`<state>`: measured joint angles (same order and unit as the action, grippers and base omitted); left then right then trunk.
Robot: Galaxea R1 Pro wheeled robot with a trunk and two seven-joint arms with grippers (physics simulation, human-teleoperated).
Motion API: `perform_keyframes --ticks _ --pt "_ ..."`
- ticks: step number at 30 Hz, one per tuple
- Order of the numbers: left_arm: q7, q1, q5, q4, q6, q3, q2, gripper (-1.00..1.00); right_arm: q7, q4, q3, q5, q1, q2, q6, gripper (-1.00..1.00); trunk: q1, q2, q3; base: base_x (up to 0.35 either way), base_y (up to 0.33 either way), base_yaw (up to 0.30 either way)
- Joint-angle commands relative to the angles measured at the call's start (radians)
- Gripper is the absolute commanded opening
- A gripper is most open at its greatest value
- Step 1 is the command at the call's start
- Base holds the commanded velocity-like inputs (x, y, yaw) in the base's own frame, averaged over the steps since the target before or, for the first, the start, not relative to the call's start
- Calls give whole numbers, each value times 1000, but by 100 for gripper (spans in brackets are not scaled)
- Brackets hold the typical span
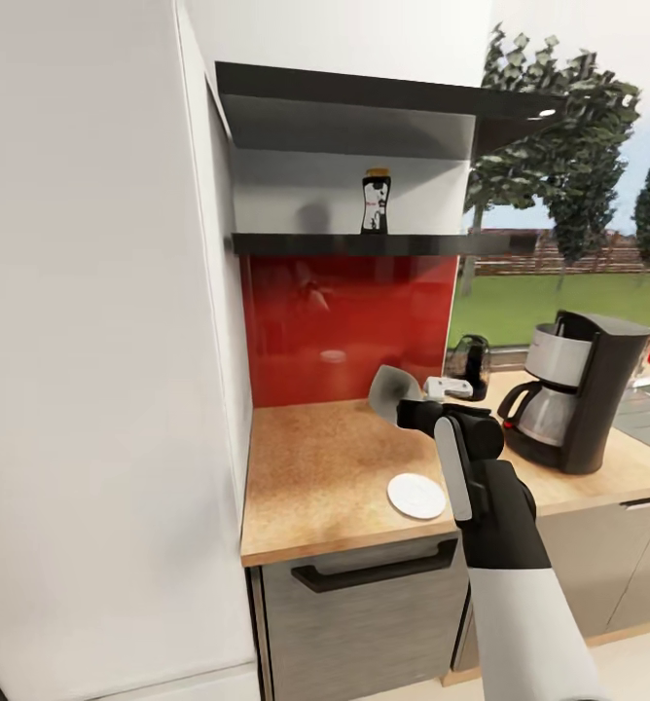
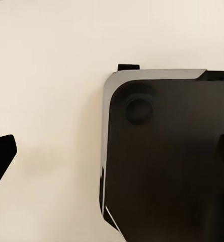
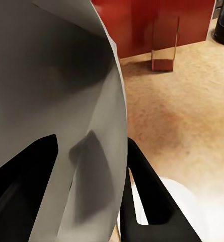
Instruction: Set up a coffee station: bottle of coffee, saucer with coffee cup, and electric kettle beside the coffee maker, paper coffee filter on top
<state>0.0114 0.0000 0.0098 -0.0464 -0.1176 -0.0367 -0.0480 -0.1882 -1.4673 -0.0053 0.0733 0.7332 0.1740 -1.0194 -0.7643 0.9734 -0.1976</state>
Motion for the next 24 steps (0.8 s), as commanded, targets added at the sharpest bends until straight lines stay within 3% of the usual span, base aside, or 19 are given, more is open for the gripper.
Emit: perform_keyframes --ticks 1,24 --pt "1 0 1 -1 -2 -3 -1 100 -7 -1 0 8 0 1 -3 -100 4 -6 4 0 0 0" --pt "1 0 1 0 -2 -3 2 100 -7 -1 1 8 0 1 -3 -100 92 -167 108 0 0 0"
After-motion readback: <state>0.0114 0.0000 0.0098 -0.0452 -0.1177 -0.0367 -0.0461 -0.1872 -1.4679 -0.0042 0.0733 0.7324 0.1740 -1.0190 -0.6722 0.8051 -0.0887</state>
